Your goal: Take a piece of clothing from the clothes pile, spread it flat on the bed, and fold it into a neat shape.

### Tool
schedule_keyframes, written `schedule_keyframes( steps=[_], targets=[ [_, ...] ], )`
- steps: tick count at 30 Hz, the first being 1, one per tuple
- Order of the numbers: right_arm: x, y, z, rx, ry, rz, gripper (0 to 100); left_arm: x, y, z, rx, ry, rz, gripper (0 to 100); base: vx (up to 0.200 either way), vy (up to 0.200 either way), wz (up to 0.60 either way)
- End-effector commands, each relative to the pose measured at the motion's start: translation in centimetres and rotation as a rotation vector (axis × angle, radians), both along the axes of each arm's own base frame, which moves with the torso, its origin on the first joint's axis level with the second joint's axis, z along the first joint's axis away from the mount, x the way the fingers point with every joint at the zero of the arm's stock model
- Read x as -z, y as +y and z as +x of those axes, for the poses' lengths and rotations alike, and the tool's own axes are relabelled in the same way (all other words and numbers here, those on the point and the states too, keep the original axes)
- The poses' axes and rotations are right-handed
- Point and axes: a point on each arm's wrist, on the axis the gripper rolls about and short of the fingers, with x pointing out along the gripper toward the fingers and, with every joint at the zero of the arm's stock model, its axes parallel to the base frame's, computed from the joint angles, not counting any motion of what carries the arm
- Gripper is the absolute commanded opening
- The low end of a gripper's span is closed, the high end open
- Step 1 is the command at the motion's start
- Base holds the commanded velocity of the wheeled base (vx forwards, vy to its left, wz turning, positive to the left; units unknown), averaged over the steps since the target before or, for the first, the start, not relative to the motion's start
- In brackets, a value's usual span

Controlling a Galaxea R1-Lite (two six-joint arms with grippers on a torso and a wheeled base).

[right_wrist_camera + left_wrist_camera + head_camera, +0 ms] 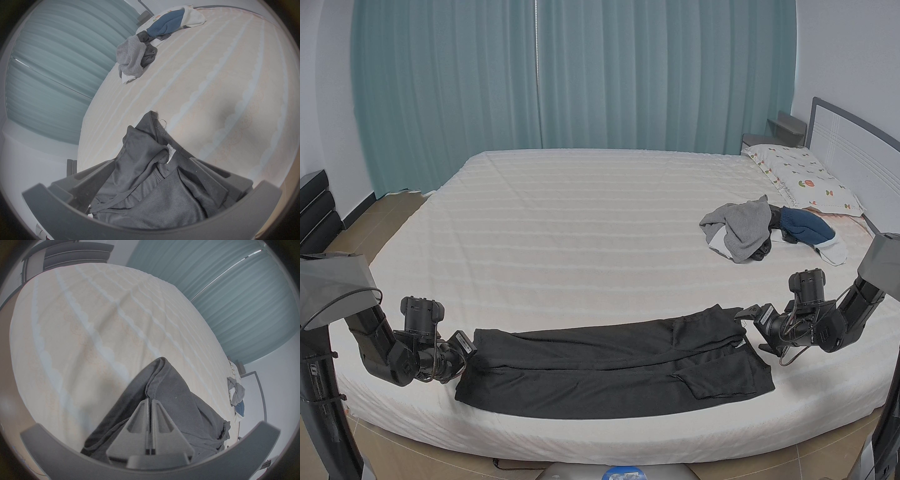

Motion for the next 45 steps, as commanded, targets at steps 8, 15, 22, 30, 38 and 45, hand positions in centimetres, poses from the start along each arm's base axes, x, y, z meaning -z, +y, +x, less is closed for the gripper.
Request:
schedule_keyframes(
  steps=[8, 15, 22, 30, 38, 45],
  targets=[
    [0.5, 0.0, -0.3, -0.001, 0.021, -0.001, 100, -0.8, 0.9, -0.9, -0.003, -0.013, 0.022, 0, 0.0, 0.0, 0.0],
    [1.0, 0.1, 0.0, -0.001, 0.015, -0.002, 100, -0.4, 0.5, -0.9, 0.009, 0.004, 0.021, 0, 0.0, 0.0, 0.0],
    [0.7, 0.0, 0.2, -0.001, -0.018, 0.0, 100, -0.3, 0.3, -0.8, 0.013, 0.009, 0.019, 100, 0.0, 0.0, 0.0],
    [0.0, 0.1, 1.5, -0.005, -0.066, 0.001, 100, -1.6, 1.0, 0.5, -0.013, -0.061, 0.014, 100, 0.0, 0.0, 0.0],
    [1.0, 0.6, 4.2, -0.039, -0.09, 0.03, 100, -2.1, 1.4, 4.8, -0.028, -0.15, 0.001, 100, 0.0, 0.0, 0.0],
    [1.9, 0.5, 4.1, -0.038, -0.07, 0.027, 100, 0.6, 0.5, 6.4, -0.001, -0.11, -0.002, 100, 0.0, 0.0, 0.0]
  ],
)
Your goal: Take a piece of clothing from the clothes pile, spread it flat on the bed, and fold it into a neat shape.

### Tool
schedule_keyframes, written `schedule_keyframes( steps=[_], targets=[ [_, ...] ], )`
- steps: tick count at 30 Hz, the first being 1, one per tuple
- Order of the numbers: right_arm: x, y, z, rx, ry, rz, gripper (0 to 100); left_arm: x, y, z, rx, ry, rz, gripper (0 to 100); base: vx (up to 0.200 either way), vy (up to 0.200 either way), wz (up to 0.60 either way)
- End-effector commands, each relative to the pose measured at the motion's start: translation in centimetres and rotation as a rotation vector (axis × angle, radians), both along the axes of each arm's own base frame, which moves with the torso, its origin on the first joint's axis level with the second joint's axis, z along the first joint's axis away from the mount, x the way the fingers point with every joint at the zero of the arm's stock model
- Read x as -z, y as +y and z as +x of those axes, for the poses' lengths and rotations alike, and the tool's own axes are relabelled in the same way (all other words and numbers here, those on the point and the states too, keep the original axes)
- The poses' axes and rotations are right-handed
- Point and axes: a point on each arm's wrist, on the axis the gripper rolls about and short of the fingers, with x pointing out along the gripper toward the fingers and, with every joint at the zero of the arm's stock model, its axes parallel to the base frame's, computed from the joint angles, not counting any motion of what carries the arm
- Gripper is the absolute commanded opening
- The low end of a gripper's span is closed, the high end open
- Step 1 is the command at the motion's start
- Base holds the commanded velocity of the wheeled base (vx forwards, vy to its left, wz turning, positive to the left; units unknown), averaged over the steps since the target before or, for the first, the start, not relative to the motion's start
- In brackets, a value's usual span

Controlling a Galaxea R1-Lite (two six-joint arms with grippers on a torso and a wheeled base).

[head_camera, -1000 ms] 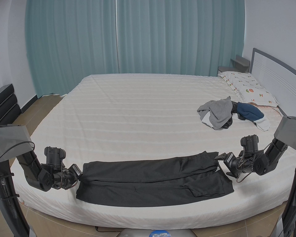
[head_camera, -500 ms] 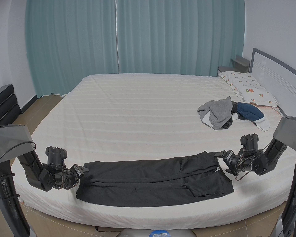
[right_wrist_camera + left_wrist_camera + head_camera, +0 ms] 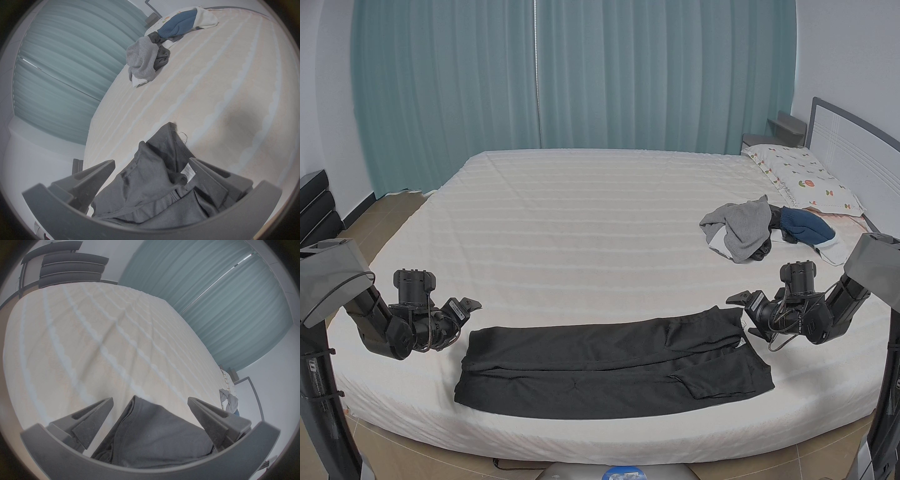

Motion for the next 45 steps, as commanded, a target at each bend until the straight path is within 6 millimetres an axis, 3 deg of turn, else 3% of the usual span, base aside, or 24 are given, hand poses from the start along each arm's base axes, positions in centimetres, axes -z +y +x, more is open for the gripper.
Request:
schedule_keyframes(
  steps=[1, 4, 5, 24, 25, 38, 45],
  targets=[
    [1.1, 0.0, 0.3, -0.001, 0.019, 0.0, 100, 2.9, -0.9, 1.3, 0.02, 0.048, 0.002, 100, 0.0, 0.0, 0.0],
    [1.0, -0.7, 0.6, 0.015, 0.011, 0.003, 100, 3.0, -1.2, 1.4, 0.03, 0.046, 0.005, 100, 0.0, 0.0, 0.0],
    [1.0, -0.9, 0.9, 0.021, 0.008, 0.003, 100, 3.0, -1.2, 1.5, 0.03, 0.041, 0.007, 0, 0.0, 0.0, 0.0],
    [3.6, -1.2, 4.1, 0.037, -0.011, 0.004, 100, 3.3, -0.1, 2.0, -0.066, 0.037, 0.011, 0, 0.0, 0.0, 0.0],
    [3.6, -1.3, 4.3, 0.038, -0.019, 0.006, 0, 3.3, -0.1, 2.1, -0.068, 0.036, 0.009, 0, 0.0, 0.0, 0.0],
    [3.5, -2.7, 5.2, 0.081, -0.067, 0.004, 0, 3.3, -0.1, 2.1, -0.072, 0.036, 0.009, 0, 0.0, 0.0, 0.0],
    [4.0, -2.4, 5.1, 0.073, -0.065, 0.0, 0, 3.3, -0.1, 2.0, -0.072, 0.038, 0.009, 0, 0.0, 0.0, 0.0]
  ],
)
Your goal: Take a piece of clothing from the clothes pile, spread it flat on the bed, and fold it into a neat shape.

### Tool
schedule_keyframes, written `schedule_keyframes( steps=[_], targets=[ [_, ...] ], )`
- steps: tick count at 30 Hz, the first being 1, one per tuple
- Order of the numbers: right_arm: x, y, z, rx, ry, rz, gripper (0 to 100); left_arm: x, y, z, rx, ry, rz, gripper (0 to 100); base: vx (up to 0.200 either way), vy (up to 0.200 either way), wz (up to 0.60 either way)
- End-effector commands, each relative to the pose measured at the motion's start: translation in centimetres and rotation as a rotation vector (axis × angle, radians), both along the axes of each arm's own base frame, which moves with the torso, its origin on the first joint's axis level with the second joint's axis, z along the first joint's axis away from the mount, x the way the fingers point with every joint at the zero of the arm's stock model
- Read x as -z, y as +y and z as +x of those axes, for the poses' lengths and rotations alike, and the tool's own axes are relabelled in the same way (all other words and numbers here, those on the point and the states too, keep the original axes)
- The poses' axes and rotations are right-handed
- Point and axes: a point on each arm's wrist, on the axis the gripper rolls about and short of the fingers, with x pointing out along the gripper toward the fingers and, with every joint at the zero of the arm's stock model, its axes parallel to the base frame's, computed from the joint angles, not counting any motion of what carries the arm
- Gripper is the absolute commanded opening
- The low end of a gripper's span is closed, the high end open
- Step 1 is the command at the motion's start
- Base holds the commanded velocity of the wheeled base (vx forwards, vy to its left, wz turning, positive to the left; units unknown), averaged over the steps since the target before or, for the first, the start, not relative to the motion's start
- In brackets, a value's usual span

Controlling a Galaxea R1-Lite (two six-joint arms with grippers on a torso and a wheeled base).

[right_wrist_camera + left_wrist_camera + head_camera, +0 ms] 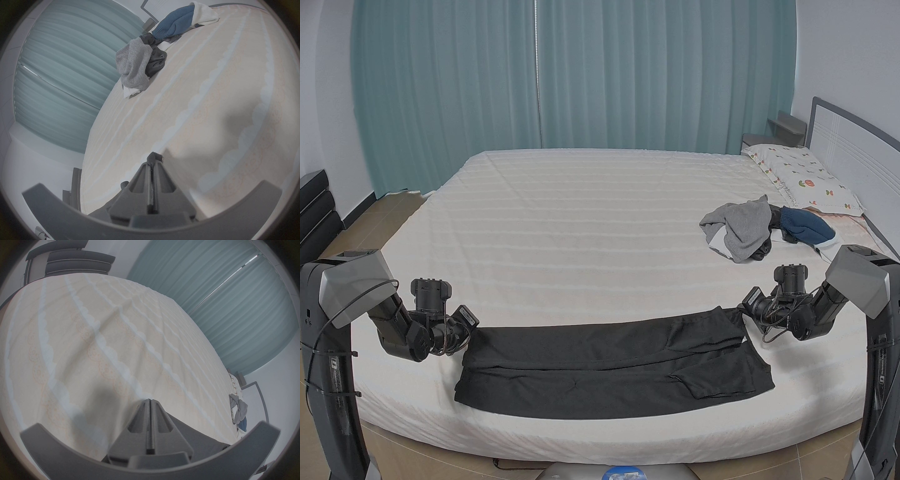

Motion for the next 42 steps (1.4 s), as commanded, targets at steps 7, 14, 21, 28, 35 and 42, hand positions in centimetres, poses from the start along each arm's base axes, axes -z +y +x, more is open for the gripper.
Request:
schedule_keyframes(
  steps=[7, 14, 21, 28, 35, 42],
  targets=[
    [0.0, 0.1, -0.2, -0.004, -0.037, 0.002, 100, -0.1, 0.0, 0.0, 0.0, 0.001, -0.004, 100, 0.0, 0.0, 0.0],
    [-3.0, -0.7, -3.1, -0.053, -0.109, -0.006, 100, -0.2, 0.4, -0.3, -0.009, 0.005, -0.024, 100, 0.0, 0.0, 0.0],
    [-6.2, 0.6, -4.5, -0.256, -0.189, -0.093, 100, -0.8, 0.9, -0.4, -0.034, -0.006, -0.081, 100, 0.0, 0.0, 0.0],
    [-5.4, 3.2, -3.4, -0.413, -0.139, -0.153, 100, -0.8, 0.9, -0.5, -0.034, -0.004, -0.082, 100, 0.0, 0.0, 0.0],
    [-2.7, 3.4, -2.5, -0.45, -0.1, -0.19, 100, -0.7, 0.9, -0.5, -0.033, -0.003, -0.081, 100, 0.0, 0.0, 0.0],
    [-1.6, 3.1, -2.4, -0.463, -0.08, -0.177, 100, -0.7, 0.9, -0.5, -0.033, -0.001, -0.08, 100, 0.0, 0.0, 0.0]
  ],
)
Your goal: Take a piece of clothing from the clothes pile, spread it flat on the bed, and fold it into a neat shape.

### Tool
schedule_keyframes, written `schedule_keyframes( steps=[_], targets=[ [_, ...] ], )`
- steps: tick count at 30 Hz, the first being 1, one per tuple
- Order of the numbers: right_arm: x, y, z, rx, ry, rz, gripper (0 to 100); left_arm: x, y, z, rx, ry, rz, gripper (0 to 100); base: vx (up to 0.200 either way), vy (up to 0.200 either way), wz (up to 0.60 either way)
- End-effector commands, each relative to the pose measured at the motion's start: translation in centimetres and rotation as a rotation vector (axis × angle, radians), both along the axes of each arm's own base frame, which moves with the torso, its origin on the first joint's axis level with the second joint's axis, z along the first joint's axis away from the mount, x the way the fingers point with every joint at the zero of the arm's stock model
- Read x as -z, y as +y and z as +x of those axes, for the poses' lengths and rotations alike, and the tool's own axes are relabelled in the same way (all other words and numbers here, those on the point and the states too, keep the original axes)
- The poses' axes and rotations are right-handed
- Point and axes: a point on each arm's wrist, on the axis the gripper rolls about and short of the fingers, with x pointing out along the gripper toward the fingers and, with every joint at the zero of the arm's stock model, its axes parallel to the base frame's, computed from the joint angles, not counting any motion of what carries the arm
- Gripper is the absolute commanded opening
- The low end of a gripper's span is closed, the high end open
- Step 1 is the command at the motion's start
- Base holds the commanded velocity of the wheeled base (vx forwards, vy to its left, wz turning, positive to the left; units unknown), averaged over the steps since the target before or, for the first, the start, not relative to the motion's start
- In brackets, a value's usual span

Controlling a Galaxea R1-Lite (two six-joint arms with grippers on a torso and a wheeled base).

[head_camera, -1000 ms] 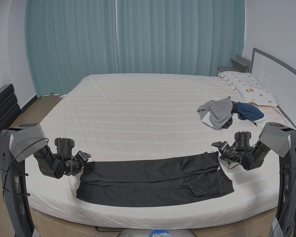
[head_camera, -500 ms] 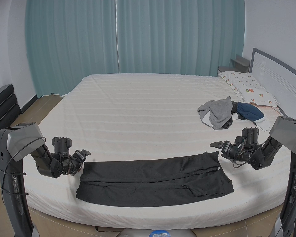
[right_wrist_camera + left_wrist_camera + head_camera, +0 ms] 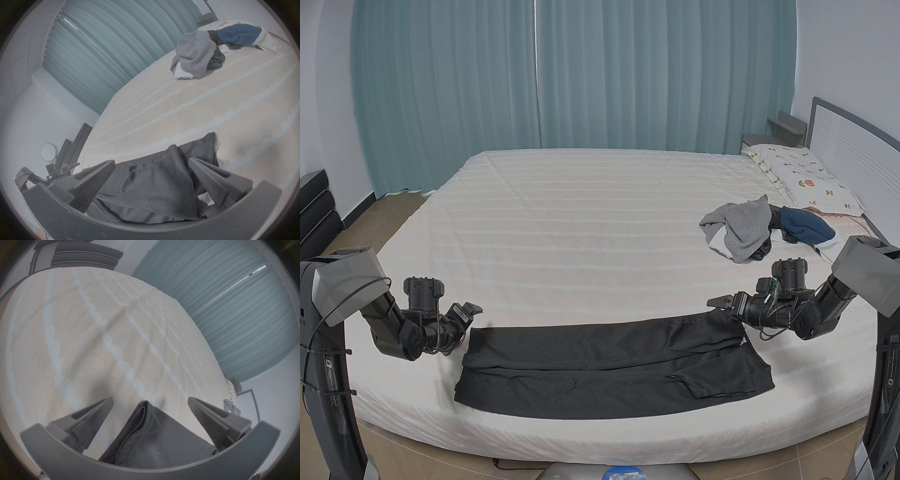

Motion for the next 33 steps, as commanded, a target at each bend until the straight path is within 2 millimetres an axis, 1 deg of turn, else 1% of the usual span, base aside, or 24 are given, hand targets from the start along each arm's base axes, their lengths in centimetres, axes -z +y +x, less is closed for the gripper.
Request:
schedule_keyframes(
  steps=[1, 3, 4, 10, 13, 16, 17, 18, 19, 20, 23, 25, 26, 27, 30, 31, 33],
  targets=[
    [1.3, 0.0, 0.0, -0.009, 0.031, 0.002, 100, 0.0, 0.0, 0.0, -0.001, -0.001, 0.001, 100, 0.0, 0.0, 0.0],
    [1.8, 0.2, 0.0, -0.012, 0.041, 0.001, 100, 0.0, 0.0, 0.0, -0.001, -0.001, 0.001, 100, 0.0, 0.0, 0.0],
    [1.9, 0.2, 0.0, -0.012, 0.044, 0.0, 0, 0.0, 0.0, 0.0, -0.001, -0.001, 0.001, 100, 0.0, 0.0, 0.0],
    [1.9, 0.1, -0.2, -0.014, 0.044, -0.004, 0, 0.0, 0.0, 0.0, 0.0, -0.001, 0.002, 100, 0.0, 0.0, 0.0],
    [1.5, -0.1, -0.4, -0.014, 0.033, -0.007, 0, 0.0, 0.0, 0.0, 0.0, -0.001, 0.002, 100, 0.0, 0.0, 0.0],
    [0.5, -0.3, -1.0, -0.026, 0.019, -0.005, 0, 0.0, 0.0, 0.0, 0.0, -0.001, 0.002, 100, 0.0, 0.0, 0.0],
    [0.5, -0.3, -1.0, -0.026, 0.019, -0.005, 0, 0.0, 0.0, 0.0, 0.0, -0.001, 0.002, 100, 0.0, 0.0, 0.0],
    [-0.4, -0.4, -1.5, -0.045, 0.008, 0.009, 0, 0.0, 0.0, 0.0, 0.0, -0.001, 0.002, 100, 0.0, 0.0, 0.0],
    [-0.4, -0.5, -1.6, -0.046, 0.008, 0.01, 0, 0.0, 0.0, 0.0, 0.0, -0.001, 0.002, 100, 0.0, 0.0, 0.0],
    [-1.0, -0.6, -2.3, -0.063, 0.001, 0.02, 0, 0.0, 0.0, 0.0, 0.0, -0.001, 0.002, 100, 0.0, 0.0, 0.0],
    [-1.9, -0.6, -3.4, -0.081, -0.02, 0.033, 0, 0.0, 0.0, 0.0, 0.0, -0.001, 0.002, 100, 0.0, 0.0, 0.0],
    [-2.1, -0.7, -4.0, -0.088, -0.029, 0.039, 0, 0.0, 0.0, 0.0, 0.0, -0.001, 0.002, 100, 0.0, 0.0, 0.0],
    [-2.1, -0.7, -4.0, -0.088, -0.029, 0.039, 0, 0.0, 0.0, 0.0, 0.0, -0.001, 0.002, 100, 0.0, 0.0, 0.0],
    [-2.5, -0.9, -4.9, -0.098, -0.053, 0.049, 0, 0.0, 0.0, 0.0, 0.0, -0.001, 0.002, 100, 0.0, 0.0, 0.0],
    [-3.0, -1.0, -5.8, -0.113, -0.084, 0.061, 0, 0.0, 0.0, 0.0, 0.0, -0.001, 0.002, 100, 0.0, 0.0, 0.0],
    [-3.0, -1.0, -5.8, -0.113, -0.084, 0.061, 0, 0.0, 0.0, 0.0, 0.0, -0.001, 0.002, 100, 0.0, 0.0, 0.0],
    [-3.1, -1.0, -6.7, -0.129, -0.092, 0.069, 0, 0.0, 0.0, 0.0, 0.0, -0.001, 0.002, 100, 0.0, 0.0, 0.0]
  ],
)
